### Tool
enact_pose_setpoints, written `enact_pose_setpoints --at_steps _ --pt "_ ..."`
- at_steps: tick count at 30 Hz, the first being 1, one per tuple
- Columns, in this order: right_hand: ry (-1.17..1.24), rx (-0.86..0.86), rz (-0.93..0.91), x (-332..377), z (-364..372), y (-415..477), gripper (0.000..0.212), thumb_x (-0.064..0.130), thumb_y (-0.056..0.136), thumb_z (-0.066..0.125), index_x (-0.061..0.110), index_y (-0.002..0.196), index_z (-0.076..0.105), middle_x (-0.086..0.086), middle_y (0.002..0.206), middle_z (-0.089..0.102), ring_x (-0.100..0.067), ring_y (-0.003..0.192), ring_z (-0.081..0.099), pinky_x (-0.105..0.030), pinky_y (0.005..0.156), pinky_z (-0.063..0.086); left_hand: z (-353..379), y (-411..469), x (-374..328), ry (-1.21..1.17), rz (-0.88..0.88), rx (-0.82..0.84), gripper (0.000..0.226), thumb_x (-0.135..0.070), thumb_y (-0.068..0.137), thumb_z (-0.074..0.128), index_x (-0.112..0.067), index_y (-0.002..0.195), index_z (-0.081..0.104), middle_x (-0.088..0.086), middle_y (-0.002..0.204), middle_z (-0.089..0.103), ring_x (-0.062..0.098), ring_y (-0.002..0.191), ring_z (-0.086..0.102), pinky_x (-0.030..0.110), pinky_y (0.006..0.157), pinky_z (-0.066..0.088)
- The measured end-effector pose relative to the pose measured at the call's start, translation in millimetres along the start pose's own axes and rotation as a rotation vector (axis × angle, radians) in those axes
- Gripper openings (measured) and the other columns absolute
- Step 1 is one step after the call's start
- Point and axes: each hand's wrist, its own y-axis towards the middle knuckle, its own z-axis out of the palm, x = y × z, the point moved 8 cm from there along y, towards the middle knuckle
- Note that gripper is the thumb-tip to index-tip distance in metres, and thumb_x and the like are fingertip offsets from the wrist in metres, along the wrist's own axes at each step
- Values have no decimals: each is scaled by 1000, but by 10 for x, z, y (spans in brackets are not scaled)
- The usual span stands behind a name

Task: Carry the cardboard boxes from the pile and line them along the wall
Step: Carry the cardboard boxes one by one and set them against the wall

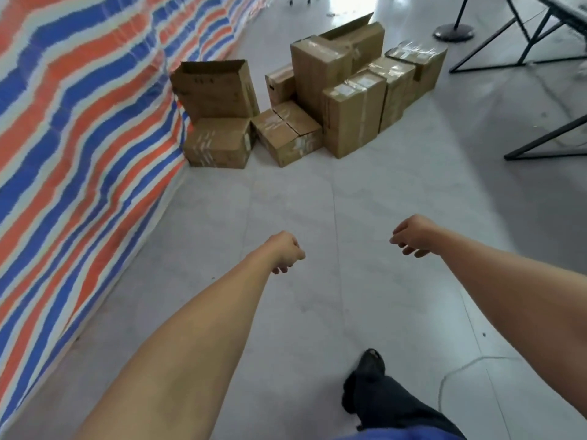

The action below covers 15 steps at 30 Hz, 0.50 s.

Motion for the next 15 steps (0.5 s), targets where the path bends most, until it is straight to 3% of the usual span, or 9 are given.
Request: enact_pose_setpoints --at_steps 7,15 --pt "-3 -48 -35 827 -1308 1348 19 15 90 68 8 108 67 -13 101 68 -26 77 67 -28 60 50 -822 1243 -1105 -35 19 -37 22 -26 96 56 -7 105 64 17 103 68 27 81 66 34 68 52" --pt "-27 -21 -12 1397 -2111 3003 18 16 90 69 10 107 67 -11 97 67 -24 74 67 -27 59 50 -1657 2958 -1869 -39 -19 11 24 -28 97 56 -7 108 62 15 104 67 27 84 67 35 70 54"
